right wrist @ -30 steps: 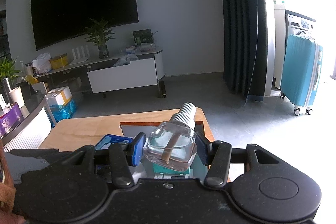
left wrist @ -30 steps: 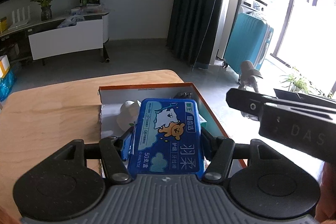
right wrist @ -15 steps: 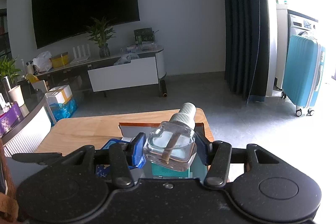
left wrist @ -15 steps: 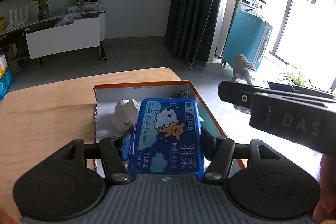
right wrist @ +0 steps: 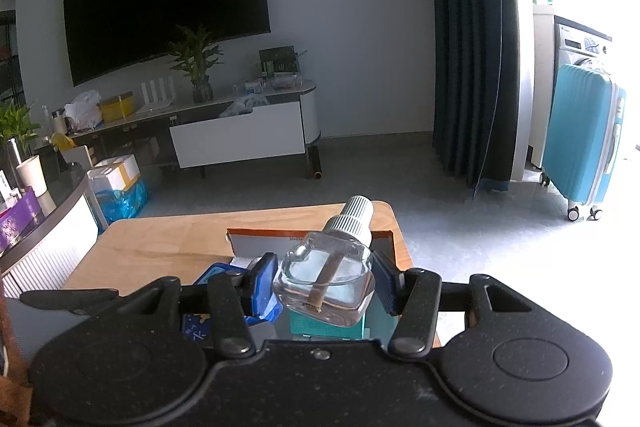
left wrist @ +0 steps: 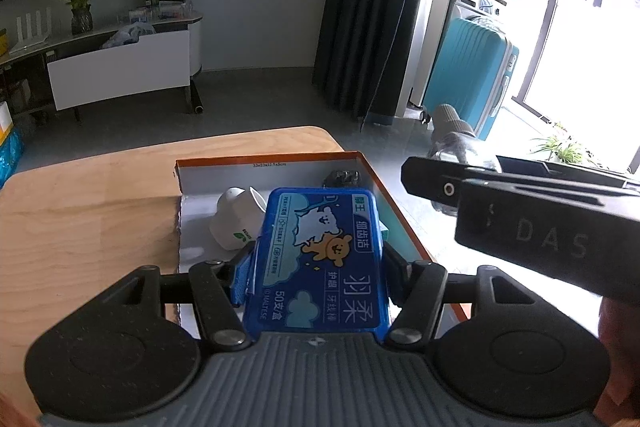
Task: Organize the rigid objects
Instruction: 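Carry the tissue box and diffuser bottle over the tray with both grippers, then lower the diffuser bottle into the tray and open the right gripper while the left gripper holds the box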
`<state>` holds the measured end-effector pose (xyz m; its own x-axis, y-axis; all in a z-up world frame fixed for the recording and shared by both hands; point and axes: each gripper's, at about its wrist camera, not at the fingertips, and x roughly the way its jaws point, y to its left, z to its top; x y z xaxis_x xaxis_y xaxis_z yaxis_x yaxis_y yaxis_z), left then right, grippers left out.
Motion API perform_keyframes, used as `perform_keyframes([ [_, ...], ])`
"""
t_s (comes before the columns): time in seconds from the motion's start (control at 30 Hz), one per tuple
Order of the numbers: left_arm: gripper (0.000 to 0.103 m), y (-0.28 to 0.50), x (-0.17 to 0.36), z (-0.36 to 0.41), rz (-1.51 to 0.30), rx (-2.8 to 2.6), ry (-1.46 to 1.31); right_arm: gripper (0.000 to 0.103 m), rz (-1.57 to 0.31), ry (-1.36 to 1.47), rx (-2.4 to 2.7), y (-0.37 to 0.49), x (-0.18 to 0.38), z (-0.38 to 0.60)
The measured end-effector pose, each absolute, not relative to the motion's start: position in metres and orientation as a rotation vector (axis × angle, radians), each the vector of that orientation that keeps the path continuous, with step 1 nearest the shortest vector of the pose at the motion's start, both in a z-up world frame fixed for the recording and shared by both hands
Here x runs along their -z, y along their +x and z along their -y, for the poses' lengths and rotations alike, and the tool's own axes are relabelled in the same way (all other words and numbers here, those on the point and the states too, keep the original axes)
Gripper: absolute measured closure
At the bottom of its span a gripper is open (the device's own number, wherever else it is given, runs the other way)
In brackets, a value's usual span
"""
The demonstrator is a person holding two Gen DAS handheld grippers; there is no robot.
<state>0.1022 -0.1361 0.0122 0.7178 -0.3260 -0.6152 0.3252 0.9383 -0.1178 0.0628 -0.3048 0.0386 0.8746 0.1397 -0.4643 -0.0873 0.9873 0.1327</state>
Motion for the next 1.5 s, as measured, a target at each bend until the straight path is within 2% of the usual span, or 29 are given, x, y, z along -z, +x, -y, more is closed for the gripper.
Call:
perform_keyframes([
  [1.23, 0.04, 0.113, 0.0, 0.139, -0.726, 0.366, -0.009, 0.041, -0.585, 0.107, -0.164, 0.119, -0.02, 0.299],
  [1.33, 0.04, 0.113, 0.002, 0.139, -0.732, 0.364, -0.009, 0.039, -0.563, 0.092, -0.165, 0.129, -0.017, 0.298],
  [1.37, 0.04, 0.113, 0.002, 0.139, -0.733, 0.363, -0.007, 0.032, -0.554, 0.091, -0.168, 0.131, -0.016, 0.299],
  [1.4, 0.04, 0.113, 0.002, 0.139, -0.734, 0.363, -0.007, 0.031, -0.553, 0.092, -0.155, 0.132, -0.015, 0.3],
  [1.5, 0.04, 0.113, 0.002, 0.138, -0.735, 0.365, -0.005, 0.031, -0.533, 0.106, -0.108, 0.125, -0.017, 0.307],
])
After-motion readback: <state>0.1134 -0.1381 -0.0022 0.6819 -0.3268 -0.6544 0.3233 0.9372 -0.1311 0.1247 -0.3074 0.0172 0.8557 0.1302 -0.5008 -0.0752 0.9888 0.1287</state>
